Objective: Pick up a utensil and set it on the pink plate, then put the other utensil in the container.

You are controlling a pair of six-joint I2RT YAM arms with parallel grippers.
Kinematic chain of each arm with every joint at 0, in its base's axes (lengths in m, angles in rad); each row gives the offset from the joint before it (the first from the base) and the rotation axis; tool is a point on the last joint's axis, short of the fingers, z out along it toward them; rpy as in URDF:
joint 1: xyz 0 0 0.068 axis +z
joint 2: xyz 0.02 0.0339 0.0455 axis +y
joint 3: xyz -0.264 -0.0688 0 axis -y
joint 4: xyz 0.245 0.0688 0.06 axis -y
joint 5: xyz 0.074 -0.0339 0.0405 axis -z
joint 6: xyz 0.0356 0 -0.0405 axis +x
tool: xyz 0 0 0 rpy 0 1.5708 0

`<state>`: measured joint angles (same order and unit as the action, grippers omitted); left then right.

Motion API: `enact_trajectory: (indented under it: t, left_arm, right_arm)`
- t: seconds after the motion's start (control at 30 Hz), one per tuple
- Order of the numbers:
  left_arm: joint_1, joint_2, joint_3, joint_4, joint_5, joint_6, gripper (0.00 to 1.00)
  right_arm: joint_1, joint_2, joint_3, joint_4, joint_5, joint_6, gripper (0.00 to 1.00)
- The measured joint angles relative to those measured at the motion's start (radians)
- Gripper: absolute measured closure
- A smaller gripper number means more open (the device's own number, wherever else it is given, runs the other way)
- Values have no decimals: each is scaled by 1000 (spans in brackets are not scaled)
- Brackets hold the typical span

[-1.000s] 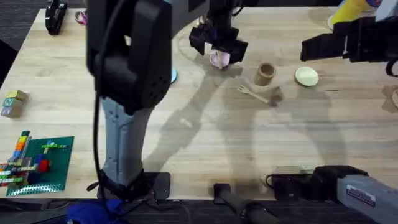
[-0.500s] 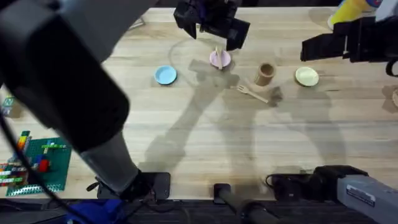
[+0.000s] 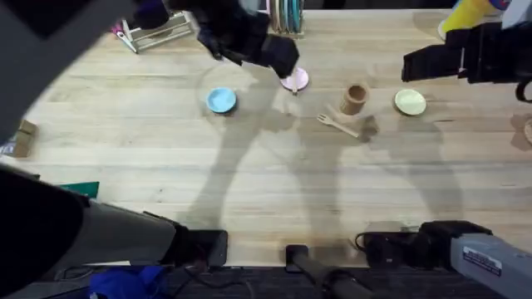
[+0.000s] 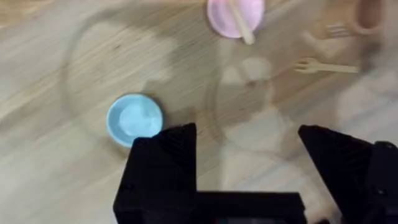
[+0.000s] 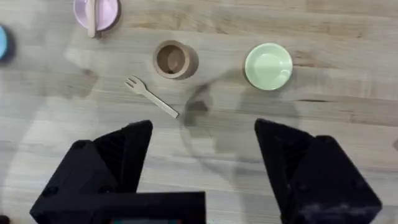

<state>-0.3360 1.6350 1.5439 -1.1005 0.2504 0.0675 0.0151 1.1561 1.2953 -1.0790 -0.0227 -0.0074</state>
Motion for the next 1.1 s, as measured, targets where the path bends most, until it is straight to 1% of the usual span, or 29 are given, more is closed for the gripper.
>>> enact_trajectory:
  t: [0.07,0.13,0.23,0.3,0.4,0.47,0.53,0.67,0.83,0.93,1.1]
  left_arm:
    - [69,-18,-4,-22,118,100,5]
    - [128,-27,-6,-49,230,211,5]
    - [185,-31,-26,-57,365,363,5]
    - [214,-31,-50,-56,449,476,5]
    - [246,-31,-103,-50,549,659,5]
    - [259,-31,-148,-11,599,762,5]
    - [261,-31,-194,48,634,842,4]
    - [261,-31,-260,135,668,955,6]
    - [261,-30,-270,209,685,1066,5]
    - [261,-30,-270,224,693,1100,5]
    - [261,-30,-270,221,697,1123,6]
  right_arm:
    - [0,0,0,0,0,0,4]
    - [0,0,0,0,0,0,4]
    - [0,0,0,0,0,0,3]
    - [0,0,0,0,0,0,4]
    - [0,0,0,0,0,0,4]
    - [0,0,0,0,0,0,4]
    - [0,0,0,0,0,0,4]
    - [0,0,0,0,0,0,3]
    - [0,0,0,0,0,0,4]
    - [0,0,0,0,0,0,4]
    - [0,0,0,0,0,-1,3]
